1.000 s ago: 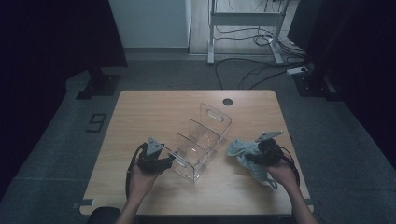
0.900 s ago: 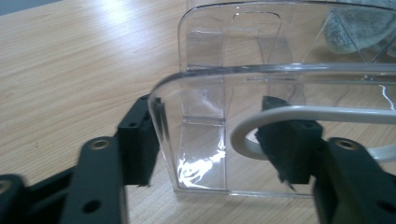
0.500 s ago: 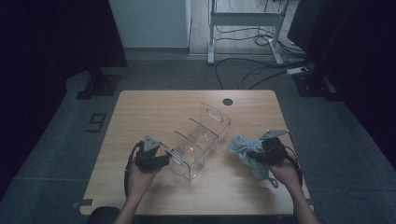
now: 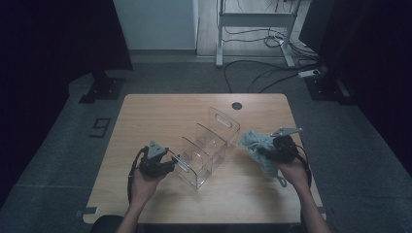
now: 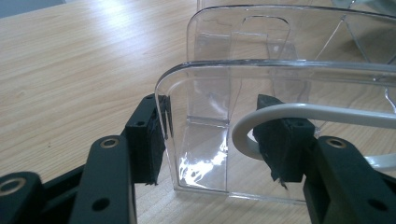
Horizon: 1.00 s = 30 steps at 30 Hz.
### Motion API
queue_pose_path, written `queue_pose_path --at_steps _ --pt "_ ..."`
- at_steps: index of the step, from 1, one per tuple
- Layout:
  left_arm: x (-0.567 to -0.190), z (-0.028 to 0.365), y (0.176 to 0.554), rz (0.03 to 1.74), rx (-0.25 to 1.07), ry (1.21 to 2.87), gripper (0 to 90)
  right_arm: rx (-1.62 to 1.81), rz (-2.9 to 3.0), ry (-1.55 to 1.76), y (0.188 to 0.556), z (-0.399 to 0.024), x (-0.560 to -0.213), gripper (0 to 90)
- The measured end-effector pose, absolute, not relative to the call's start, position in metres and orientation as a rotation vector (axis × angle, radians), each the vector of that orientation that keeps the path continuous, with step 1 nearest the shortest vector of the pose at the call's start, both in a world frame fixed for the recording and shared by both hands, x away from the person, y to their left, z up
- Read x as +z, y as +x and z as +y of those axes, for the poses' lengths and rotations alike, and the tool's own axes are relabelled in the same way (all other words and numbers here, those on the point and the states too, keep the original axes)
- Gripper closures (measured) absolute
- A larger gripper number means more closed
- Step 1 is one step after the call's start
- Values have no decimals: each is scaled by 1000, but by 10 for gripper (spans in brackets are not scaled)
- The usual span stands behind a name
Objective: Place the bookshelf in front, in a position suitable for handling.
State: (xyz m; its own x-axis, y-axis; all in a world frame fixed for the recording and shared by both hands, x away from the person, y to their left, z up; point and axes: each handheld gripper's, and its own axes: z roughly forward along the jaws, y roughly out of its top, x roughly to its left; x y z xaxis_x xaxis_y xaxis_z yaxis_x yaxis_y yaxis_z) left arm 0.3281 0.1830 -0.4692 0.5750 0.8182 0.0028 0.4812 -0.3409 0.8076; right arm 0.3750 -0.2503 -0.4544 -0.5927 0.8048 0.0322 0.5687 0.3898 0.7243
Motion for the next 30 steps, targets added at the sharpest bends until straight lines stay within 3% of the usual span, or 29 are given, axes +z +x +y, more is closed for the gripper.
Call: queue_pose_path --at_steps 19,30 --pt "-469 188 330 978 494 2027 460 1083 2377 1054 397 -208 -448 598" --pt "-469 188 330 982 495 2026 460 1112 2412 976 386 -193 -446 609"
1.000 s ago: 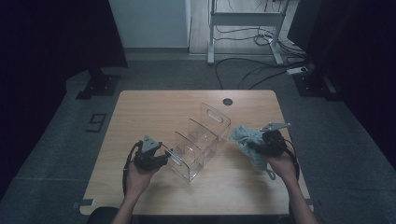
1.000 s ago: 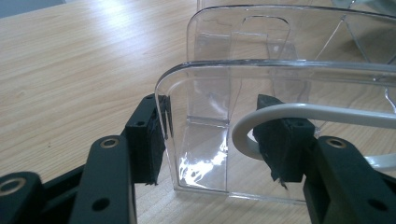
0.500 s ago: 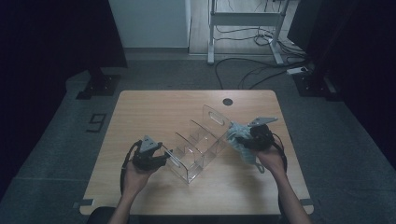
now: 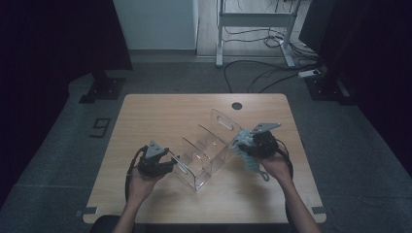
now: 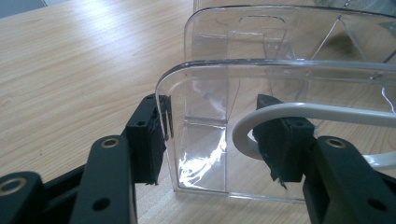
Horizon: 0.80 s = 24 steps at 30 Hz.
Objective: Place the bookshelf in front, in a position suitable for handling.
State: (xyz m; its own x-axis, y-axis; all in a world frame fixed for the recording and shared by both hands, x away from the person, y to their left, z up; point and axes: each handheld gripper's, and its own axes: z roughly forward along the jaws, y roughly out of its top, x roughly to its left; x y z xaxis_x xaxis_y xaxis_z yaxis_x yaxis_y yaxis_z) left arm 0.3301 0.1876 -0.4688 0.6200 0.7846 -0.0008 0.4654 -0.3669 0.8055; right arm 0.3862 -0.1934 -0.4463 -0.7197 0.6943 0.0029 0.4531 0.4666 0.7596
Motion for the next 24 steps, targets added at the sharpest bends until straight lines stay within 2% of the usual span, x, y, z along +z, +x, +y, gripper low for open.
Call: queue_pose_path --at_steps 24 --pt "-469 183 329 999 509 2017 459 1198 2527 816 347 -153 -446 609"
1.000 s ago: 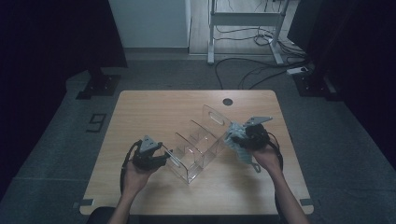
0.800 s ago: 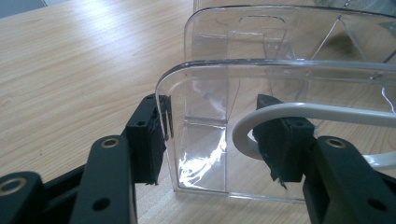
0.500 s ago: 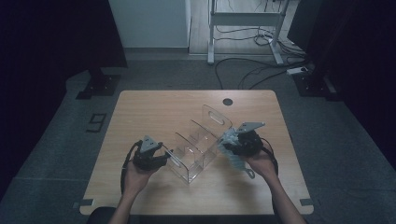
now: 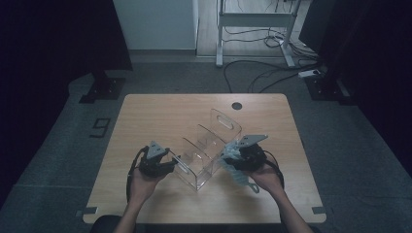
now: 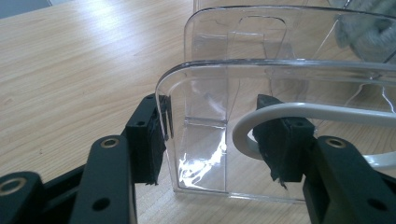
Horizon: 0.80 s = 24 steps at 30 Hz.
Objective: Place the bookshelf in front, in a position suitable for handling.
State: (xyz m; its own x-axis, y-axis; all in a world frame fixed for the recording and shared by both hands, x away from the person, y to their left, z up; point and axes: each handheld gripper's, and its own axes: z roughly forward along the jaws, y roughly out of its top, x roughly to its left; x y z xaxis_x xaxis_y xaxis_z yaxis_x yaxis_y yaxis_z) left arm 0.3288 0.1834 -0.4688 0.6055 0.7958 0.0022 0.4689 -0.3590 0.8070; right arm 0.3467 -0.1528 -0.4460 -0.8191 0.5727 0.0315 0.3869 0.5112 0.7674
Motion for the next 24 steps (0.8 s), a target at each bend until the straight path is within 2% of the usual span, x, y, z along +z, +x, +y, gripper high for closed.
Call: queue_pose_path --at_steps 24 --pt "-469 178 327 1028 534 2008 457 1253 2660 635 299 -108 -447 607"
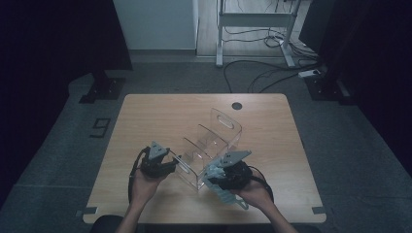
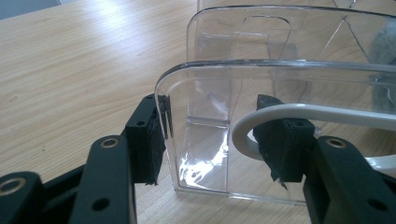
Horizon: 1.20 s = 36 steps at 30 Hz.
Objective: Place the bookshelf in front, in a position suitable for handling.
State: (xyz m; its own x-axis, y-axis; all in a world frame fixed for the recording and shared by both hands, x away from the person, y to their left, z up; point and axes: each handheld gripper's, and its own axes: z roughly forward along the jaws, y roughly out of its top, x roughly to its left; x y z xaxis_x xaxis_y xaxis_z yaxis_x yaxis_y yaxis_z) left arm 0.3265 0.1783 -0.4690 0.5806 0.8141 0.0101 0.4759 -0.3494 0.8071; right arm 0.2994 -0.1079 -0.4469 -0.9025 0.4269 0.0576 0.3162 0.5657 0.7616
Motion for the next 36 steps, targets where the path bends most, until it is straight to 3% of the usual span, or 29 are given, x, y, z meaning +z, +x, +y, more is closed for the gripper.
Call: queue_pose_path --at_steps 18,36 --pt "-470 177 326 1034 548 2003 458 1278 2717 538 281 -88 -448 605" --pt "-470 188 330 1001 524 2011 457 1166 2537 789 303 -157 -436 605"
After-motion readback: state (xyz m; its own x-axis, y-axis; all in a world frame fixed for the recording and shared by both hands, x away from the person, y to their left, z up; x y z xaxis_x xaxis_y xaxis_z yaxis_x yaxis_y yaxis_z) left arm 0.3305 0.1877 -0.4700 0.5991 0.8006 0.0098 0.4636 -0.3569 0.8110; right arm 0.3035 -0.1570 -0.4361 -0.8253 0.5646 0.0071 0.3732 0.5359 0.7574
